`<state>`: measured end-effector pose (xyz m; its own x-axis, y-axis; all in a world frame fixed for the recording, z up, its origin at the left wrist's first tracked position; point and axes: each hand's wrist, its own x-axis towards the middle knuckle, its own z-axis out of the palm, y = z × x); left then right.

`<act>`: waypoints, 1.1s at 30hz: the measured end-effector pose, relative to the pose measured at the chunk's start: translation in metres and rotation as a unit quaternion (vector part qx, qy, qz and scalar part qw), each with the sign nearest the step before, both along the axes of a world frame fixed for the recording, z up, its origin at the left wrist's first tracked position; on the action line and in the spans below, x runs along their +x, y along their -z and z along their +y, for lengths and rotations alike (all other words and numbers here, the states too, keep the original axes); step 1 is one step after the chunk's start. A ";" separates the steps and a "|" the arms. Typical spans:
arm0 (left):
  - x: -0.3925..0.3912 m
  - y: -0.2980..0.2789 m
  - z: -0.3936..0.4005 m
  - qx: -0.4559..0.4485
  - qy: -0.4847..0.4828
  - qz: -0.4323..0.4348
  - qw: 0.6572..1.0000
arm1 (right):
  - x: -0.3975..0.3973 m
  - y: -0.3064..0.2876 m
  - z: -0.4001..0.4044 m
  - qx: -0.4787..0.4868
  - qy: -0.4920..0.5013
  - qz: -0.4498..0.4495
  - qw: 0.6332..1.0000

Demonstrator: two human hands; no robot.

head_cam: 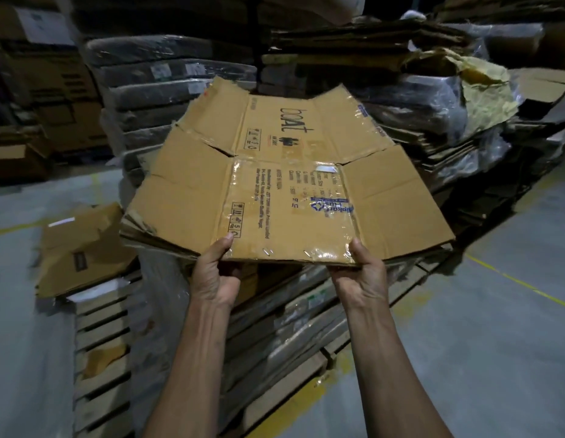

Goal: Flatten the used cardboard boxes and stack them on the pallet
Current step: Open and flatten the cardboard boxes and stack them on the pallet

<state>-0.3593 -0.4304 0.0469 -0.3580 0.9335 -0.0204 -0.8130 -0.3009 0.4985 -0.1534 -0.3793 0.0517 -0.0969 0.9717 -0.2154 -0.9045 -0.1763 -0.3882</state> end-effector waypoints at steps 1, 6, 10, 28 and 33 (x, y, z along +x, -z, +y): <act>-0.009 -0.004 0.012 0.009 -0.003 -0.001 1.000 | -0.009 -0.003 0.015 0.008 -0.003 0.005 1.000; -0.042 -0.013 0.073 0.016 -0.011 0.002 1.000 | -0.045 -0.016 0.096 0.032 -0.044 -0.005 0.998; -0.055 -0.019 0.132 0.033 -0.053 -0.015 0.998 | -0.066 -0.021 0.172 0.053 -0.089 -0.013 0.994; -0.084 0.050 0.316 -0.318 -0.187 -0.153 0.917 | -0.145 0.035 0.415 -0.133 -0.269 -0.266 0.916; -0.089 0.064 0.317 -0.370 -0.175 -0.088 0.908 | -0.146 0.052 0.417 -0.128 -0.269 -0.335 0.894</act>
